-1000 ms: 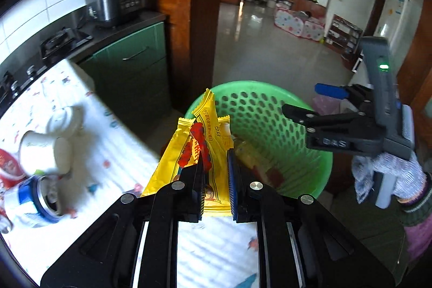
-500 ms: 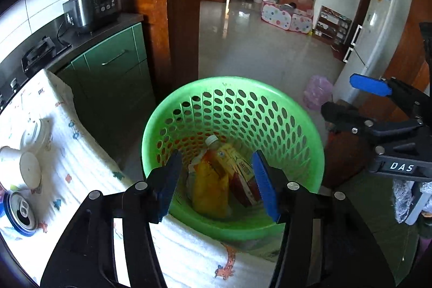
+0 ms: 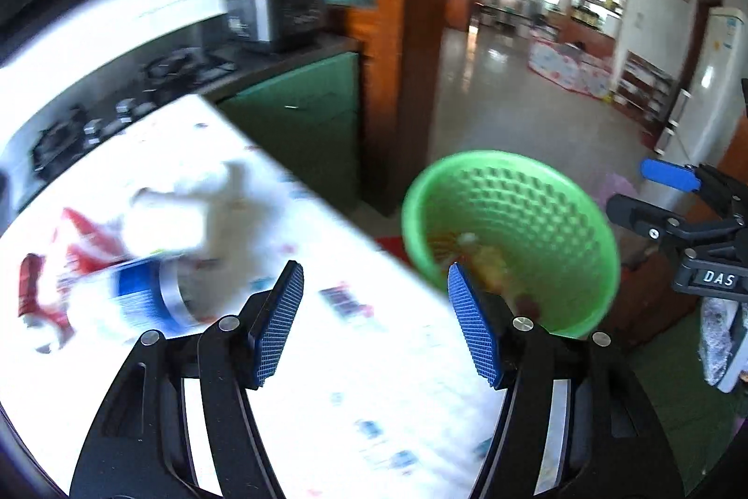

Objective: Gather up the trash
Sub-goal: 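Carry the bottle and packet over the green basket and open both tools, then grasp the red Coca-Cola can with the left tool while the right tool grasps the blue-white can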

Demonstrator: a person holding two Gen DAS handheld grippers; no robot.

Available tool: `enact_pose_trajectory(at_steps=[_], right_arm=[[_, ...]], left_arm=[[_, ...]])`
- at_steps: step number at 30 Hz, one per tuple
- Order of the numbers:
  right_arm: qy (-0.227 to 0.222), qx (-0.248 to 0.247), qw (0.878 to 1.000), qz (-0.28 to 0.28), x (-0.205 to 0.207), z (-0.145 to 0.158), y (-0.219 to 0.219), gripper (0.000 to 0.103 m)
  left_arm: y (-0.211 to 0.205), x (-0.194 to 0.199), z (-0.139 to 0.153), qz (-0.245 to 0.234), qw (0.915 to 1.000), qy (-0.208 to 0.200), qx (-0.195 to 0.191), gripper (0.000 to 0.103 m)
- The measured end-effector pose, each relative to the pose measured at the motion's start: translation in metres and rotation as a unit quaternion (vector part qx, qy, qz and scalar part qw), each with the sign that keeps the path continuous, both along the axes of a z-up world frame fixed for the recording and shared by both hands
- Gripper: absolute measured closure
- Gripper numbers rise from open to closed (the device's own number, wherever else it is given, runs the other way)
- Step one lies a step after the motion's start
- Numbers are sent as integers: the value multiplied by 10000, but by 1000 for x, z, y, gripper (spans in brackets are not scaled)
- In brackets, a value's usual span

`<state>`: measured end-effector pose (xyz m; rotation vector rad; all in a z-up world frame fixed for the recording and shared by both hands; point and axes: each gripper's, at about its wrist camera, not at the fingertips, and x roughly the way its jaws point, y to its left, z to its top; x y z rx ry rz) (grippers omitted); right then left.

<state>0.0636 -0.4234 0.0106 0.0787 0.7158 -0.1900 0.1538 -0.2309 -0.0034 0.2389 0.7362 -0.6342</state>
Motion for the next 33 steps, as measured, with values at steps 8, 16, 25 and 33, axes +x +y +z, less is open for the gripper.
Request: enact_pose_trajectory(at_steps=[8, 16, 25, 33], right_arm=[[10, -56, 9967, 805, 33, 8, 71, 18], [122, -262, 9863, 1622, 67, 12, 137, 18], [391, -657, 9592, 2724, 114, 7, 210, 18], [676, -1118, 9266, 3526, 152, -6, 267, 18]], left_arm=[[97, 22, 18, 1020, 9947, -119, -13, 39], [193, 66, 21, 2027, 9792, 28, 82, 39], [274, 113, 15, 2657, 9632, 382, -109, 39], [302, 147, 3, 2865, 9557, 674, -95, 39]])
